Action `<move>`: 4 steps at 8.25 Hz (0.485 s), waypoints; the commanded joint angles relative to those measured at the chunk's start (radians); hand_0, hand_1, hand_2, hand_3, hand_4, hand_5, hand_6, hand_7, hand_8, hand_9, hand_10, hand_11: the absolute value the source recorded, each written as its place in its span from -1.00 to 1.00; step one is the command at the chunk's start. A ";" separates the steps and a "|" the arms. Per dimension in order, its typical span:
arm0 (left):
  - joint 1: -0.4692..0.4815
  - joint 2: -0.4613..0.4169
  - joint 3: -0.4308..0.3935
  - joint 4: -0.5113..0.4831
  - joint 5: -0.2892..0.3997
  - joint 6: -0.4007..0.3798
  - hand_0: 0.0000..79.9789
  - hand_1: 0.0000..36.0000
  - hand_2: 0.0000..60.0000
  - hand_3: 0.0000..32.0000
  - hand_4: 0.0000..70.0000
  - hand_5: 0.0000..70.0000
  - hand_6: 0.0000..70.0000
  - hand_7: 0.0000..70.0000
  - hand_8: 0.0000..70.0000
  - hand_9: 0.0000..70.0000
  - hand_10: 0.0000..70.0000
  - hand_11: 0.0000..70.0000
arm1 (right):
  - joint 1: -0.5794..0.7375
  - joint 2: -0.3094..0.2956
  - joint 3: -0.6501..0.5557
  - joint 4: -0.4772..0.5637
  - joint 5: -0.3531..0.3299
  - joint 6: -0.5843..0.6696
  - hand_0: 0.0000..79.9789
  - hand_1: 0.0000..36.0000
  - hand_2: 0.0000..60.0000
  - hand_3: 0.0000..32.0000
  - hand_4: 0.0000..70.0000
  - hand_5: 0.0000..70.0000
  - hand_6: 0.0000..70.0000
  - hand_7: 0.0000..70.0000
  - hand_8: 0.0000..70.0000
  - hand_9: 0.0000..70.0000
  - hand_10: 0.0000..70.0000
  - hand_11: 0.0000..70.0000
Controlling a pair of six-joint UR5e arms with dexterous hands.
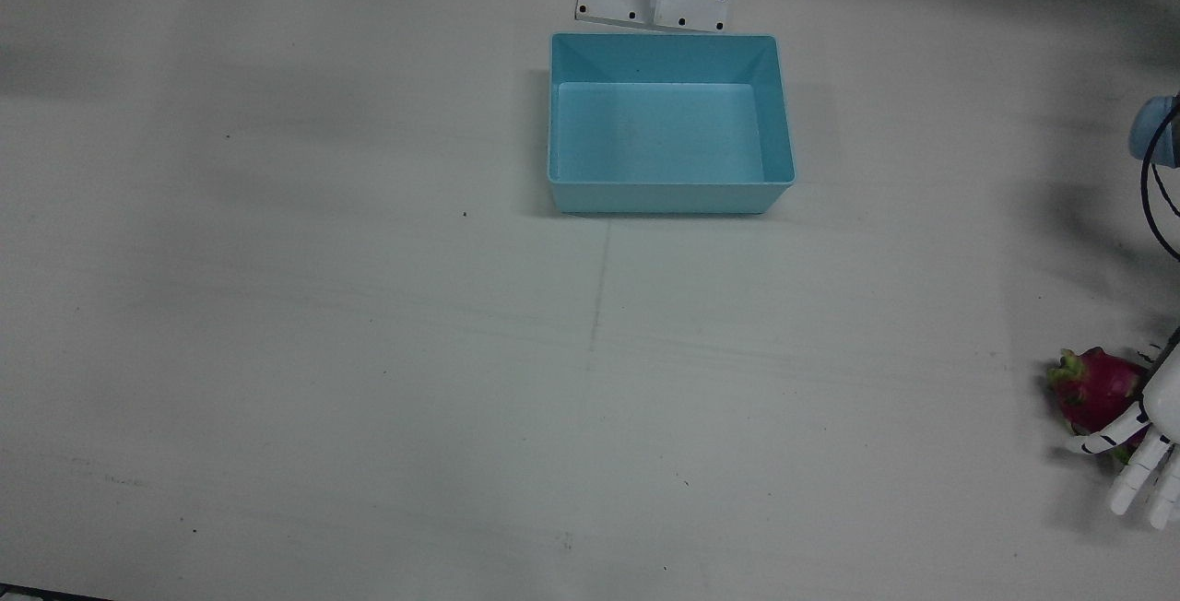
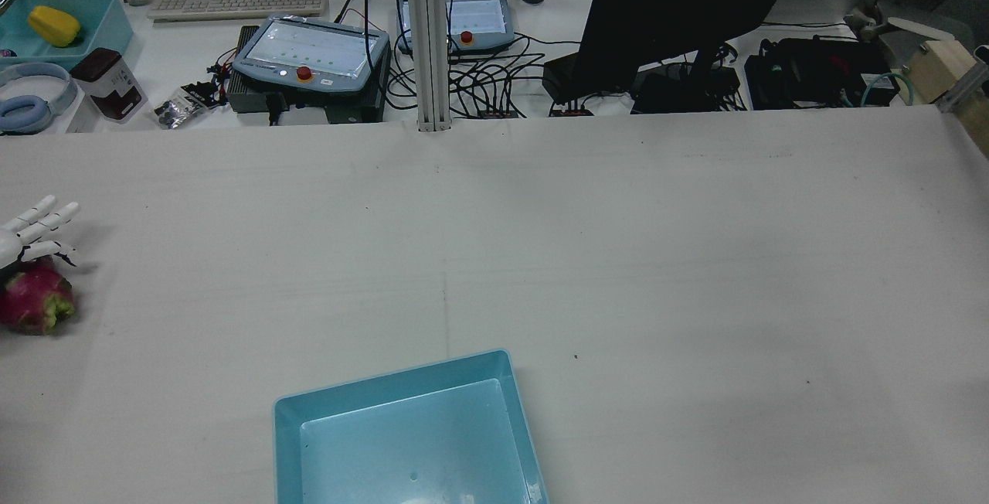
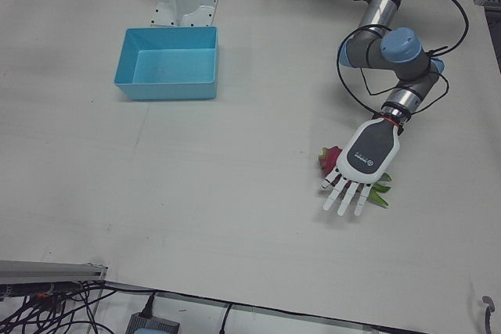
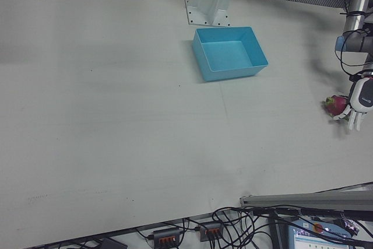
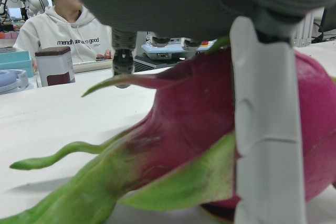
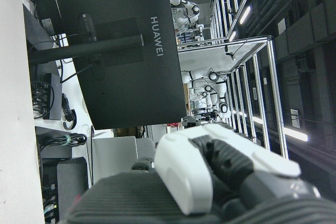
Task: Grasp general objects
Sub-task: 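Close the left hand fingers around the pink dragon fruit at the table edge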
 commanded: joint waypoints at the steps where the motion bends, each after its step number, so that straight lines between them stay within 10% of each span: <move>1: 0.001 -0.002 0.003 -0.004 -0.022 -0.001 0.27 0.28 0.06 -1.00 -0.59 1.00 -1.00 -0.76 -1.00 -0.99 -1.00 -1.00 | 0.000 0.000 0.001 0.000 0.000 0.000 -1.00 -1.00 -1.00 -1.00 -1.00 -1.00 -1.00 -1.00 -1.00 -1.00 -1.00 -1.00; 4: -0.001 0.000 0.009 -0.004 -0.051 0.006 0.18 0.29 0.81 -1.00 -0.58 1.00 -0.79 -0.11 -0.99 -0.86 -0.89 -0.79 | 0.000 0.000 0.001 0.000 0.000 0.000 -1.00 -1.00 -1.00 -1.00 -1.00 -1.00 -1.00 -1.00 -1.00 -1.00 -1.00 -1.00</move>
